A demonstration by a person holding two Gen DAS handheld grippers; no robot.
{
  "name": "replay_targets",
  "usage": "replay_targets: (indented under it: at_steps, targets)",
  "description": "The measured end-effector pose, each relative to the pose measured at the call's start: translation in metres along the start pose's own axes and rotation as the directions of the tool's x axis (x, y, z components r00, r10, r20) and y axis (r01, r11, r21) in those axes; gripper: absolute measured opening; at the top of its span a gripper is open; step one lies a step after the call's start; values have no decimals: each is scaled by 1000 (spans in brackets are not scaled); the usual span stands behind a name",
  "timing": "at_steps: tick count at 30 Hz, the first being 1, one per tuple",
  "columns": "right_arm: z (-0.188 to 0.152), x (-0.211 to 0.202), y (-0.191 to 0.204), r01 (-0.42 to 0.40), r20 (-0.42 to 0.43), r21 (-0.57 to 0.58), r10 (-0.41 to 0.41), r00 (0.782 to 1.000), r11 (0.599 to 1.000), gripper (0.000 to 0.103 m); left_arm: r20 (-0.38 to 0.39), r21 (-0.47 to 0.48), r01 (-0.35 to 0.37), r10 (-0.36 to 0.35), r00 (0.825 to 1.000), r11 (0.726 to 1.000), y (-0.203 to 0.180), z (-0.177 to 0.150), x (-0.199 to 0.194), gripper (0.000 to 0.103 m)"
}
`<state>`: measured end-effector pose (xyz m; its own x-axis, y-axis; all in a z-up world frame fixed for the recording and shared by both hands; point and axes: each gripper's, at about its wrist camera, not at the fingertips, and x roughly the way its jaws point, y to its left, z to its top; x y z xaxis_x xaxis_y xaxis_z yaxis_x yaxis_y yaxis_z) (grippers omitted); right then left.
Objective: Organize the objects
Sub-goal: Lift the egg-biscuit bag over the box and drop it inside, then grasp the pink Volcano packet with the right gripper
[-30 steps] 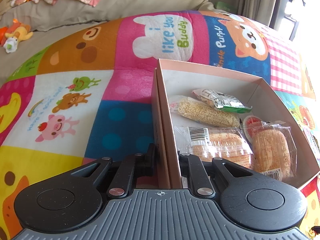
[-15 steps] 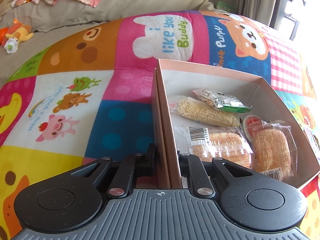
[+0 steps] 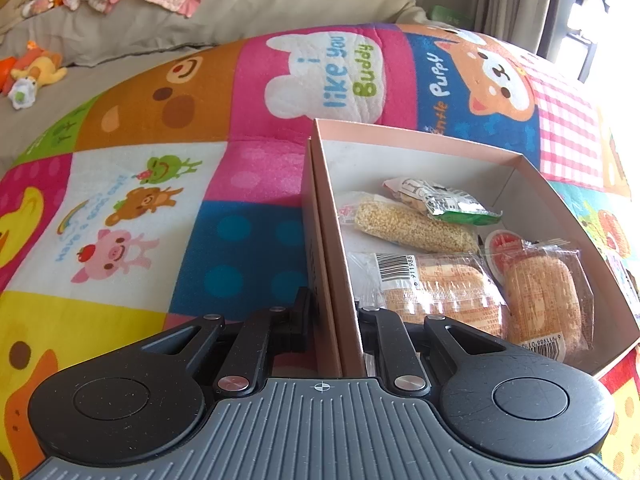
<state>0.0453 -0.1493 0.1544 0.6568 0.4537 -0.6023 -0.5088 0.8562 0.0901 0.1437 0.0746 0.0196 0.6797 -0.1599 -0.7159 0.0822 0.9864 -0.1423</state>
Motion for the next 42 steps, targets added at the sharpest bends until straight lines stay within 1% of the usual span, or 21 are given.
replay_targets:
  at_steps: [4, 6, 7, 8, 10, 12, 13, 15, 17, 20, 22, 23, 26, 30, 33, 34, 35, 37, 42]
  targets:
    - [46, 57, -12, -31, -6, 99, 32, 999, 995, 48, 3, 0, 3, -3, 1000, 1000, 0, -1, 0, 16]
    - [62, 87, -14, -20, 12, 136, 19, 1000, 990, 49, 1, -4, 9, -9, 1000, 1000, 1, -1, 0, 17]
    - [67, 101, -16, -17, 15, 159, 15, 1000, 987, 54, -1, -7, 13, -13, 1000, 1000, 2, -1, -1, 17]
    - [70, 116, -19, -21, 2, 193, 22, 1000, 981, 64, -1, -7, 14, -14, 1000, 1000, 2, -1, -1, 17]
    - [71, 134, -24, -30, -28, 245, 38, 999, 969, 65, 2, -2, 11, -11, 1000, 1000, 1, -1, 0, 17]
    - [66, 136, -26, -24, -37, 247, 34, 999, 969, 65, 3, -2, 5, -5, 1000, 1000, 0, -1, 0, 17]
    - [63, 133, -29, -9, -32, 238, 17, 999, 971, 66, 3, -3, 3, -3, 1000, 1000, -1, -1, 0, 17]
    - [53, 120, -37, 40, -22, 218, -36, 999, 975, 69, 4, -3, 1, -1, 1000, 1000, -1, -1, 0, 17]
    - [40, 105, -47, 109, -13, 185, -108, 994, 977, 74, 3, -1, 0, 0, 1000, 1000, -1, -2, -1, 17]
    - [12, 79, -63, 231, -10, 134, -232, 973, 964, 79, 2, 6, -9, 9, 1000, 1000, -3, -2, -1, 16]
    - [-11, 63, -76, 285, -24, 136, -284, 959, 949, 81, 1, 13, -17, 17, 1000, 1000, -5, -2, -1, 16]
    - [-22, 56, -80, 298, -34, 143, -297, 954, 944, 83, 1, 19, -20, 20, 1000, 1000, -6, -2, -1, 16]
    - [-70, 31, -91, 322, -72, 154, -315, 947, 934, 90, 2, 30, -28, 28, 1000, 999, -8, -3, -2, 16]
    - [-131, 17, -97, 345, -184, 193, -311, 932, 918, 91, 6, 28, -35, 35, 999, 999, -9, -4, -2, 16]
    - [-164, 10, -101, 379, -228, 235, -328, 917, 895, 92, 10, 20, -44, 44, 999, 999, -11, -6, -3, 16]
    - [-170, 8, -102, 381, -232, 251, -327, 916, 890, 94, 11, 19, -48, 48, 999, 999, -12, -6, -3, 16]
    - [-176, 5, -102, 382, -211, 261, -334, 919, 887, 103, 11, 18, -52, 51, 999, 999, -13, -6, -3, 16]
    - [-181, 2, -101, 382, -206, 279, -334, 920, 881, 103, 13, 21, -57, 57, 998, 998, -15, -7, -3, 16]
    - [-181, 7, -96, 398, -208, 240, -353, 912, 886, 103, 16, 38, -60, 60, 998, 997, -17, -10, -6, 16]
